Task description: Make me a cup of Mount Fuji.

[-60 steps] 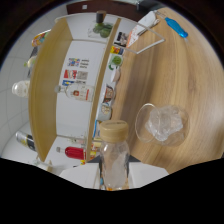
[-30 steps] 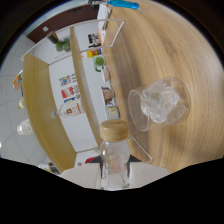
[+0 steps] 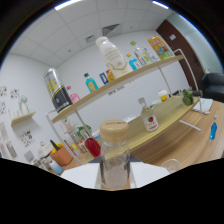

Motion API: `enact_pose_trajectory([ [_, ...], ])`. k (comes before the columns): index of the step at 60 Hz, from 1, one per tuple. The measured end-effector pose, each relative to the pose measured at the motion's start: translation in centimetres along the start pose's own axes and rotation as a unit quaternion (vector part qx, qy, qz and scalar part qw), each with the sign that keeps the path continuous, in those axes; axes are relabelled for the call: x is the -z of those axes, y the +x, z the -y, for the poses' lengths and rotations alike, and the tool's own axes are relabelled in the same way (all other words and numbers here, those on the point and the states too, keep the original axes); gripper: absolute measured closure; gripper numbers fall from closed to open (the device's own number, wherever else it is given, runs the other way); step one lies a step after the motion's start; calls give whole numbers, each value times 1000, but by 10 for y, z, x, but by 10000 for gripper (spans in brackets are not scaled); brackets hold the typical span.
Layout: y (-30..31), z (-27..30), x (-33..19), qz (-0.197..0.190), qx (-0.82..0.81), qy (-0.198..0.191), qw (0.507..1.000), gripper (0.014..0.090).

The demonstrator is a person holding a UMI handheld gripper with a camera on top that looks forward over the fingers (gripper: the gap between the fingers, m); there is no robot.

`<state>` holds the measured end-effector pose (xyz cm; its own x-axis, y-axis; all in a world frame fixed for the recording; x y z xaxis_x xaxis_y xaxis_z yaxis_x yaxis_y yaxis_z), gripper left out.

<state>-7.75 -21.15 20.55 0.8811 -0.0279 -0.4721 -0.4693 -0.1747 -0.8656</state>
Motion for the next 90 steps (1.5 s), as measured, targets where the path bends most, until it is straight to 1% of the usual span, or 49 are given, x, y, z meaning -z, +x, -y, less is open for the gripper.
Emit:
enact_pose_trajectory([
  [6, 5, -33, -11, -21, 108, -21, 994, 673],
  [15, 27, -82, -29, -50, 198, -61, 977, 672],
  [30, 45, -130, -39, -54, 238, -105, 964, 671],
  [32, 47, -133, -38, -56, 237, -109, 964, 663],
  [47, 46, -136, -26, -46, 242, -103, 964, 629],
  [49, 47, -139, -24, -45, 242, -108, 963, 602],
  [51, 47, -142, -22, -43, 240, -117, 963, 539],
  [52, 46, -143, -20, -41, 239, -121, 963, 497],
  [55, 44, -143, -16, -34, 236, -128, 963, 266],
  [56, 42, -141, -15, -33, 236, -129, 963, 211],
  [57, 41, -139, -14, -32, 236, -129, 963, 179],
  [59, 40, -133, -11, -34, 237, -128, 962, 190],
  [66, 27, -104, 5, -35, 236, -121, 964, 185],
  [74, 17, -63, 35, -33, 226, -103, 968, 182],
  [79, 24, -48, 56, -40, 222, -105, 969, 180],
  [85, 47, -33, 79, -62, 229, -109, 965, 186],
  [90, 70, -19, 94, -89, 233, -115, 962, 180],
])
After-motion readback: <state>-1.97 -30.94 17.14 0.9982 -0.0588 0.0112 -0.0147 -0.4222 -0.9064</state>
